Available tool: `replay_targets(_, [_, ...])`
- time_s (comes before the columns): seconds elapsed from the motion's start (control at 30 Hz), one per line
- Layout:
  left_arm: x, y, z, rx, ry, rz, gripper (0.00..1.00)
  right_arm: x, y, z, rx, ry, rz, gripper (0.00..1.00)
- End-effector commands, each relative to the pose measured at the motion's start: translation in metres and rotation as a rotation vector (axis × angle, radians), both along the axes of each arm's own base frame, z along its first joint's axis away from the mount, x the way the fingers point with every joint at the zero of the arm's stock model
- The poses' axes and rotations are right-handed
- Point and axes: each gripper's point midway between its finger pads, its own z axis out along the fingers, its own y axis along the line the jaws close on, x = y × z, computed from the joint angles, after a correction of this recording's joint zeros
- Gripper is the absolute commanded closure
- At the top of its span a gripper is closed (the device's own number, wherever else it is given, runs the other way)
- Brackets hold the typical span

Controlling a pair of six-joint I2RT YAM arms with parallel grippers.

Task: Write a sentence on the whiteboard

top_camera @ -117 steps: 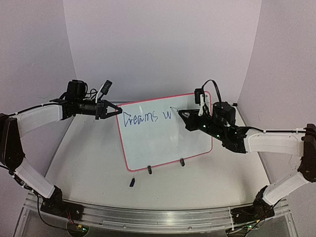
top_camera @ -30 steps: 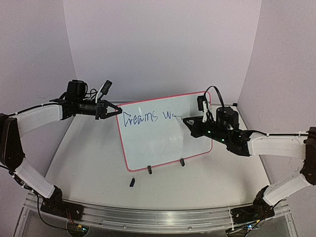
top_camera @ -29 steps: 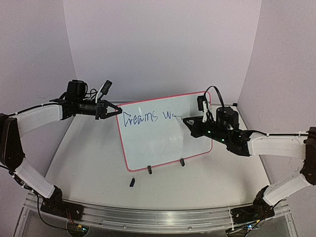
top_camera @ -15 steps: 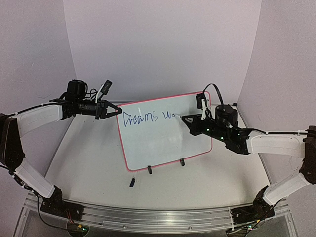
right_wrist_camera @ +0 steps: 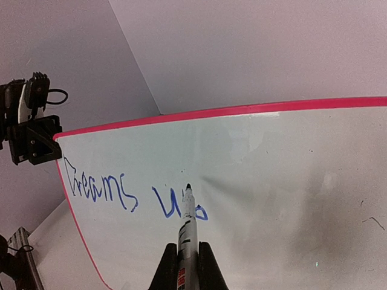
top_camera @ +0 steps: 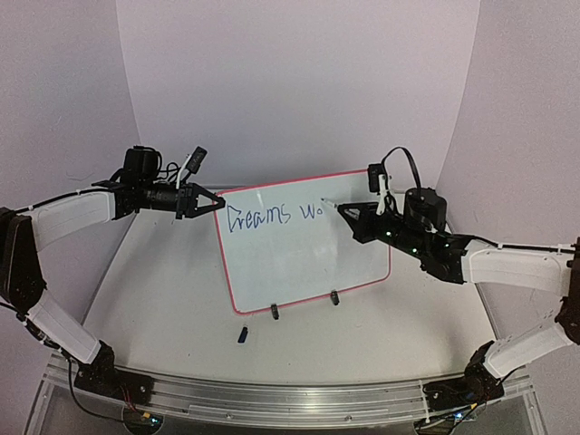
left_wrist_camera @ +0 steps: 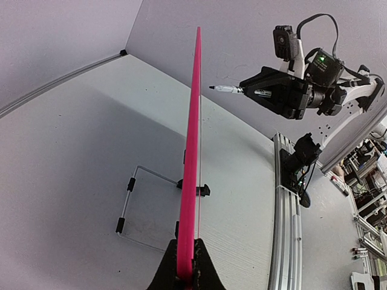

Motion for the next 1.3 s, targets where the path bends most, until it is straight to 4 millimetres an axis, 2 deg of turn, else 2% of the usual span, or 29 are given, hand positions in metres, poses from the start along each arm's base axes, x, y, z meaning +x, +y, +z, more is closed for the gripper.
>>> replay_targets(0.0, [-0.008,-0.006,-0.025,0.064,0.012,-0.039,1.00,0.010,0.003,0.007,-0.002,-0.023,-0.017,1.00])
replay_targets(0.23, [-0.008,-0.006,-0.025,0.065,0.009,-0.037,1.00,0.018,0.002,0.004,-0.011,-0.022,-0.052,1.00])
replay_targets(0.5, [-0.008,-0.006,-0.024,0.065,0.007,-0.037,1.00,0.017,-0.012,0.001,-0.018,-0.019,-0.111,1.00])
replay_targets(1.0, [-0.008,-0.006,-0.024,0.066,0.008,-0.038,1.00,0.000,-0.020,-0.035,-0.043,0.074,-0.089,1.00])
replay_targets(1.17, [-0.009,-0.006,-0.024,0.066,0.010,-0.038,1.00,-0.001,-0.022,-0.032,-0.040,0.068,-0.092,1.00])
replay_targets(1.27, [-0.008,-0.006,-0.025,0.067,0.009,-0.037,1.00,0.002,-0.019,-0.024,-0.027,0.050,-0.094,1.00])
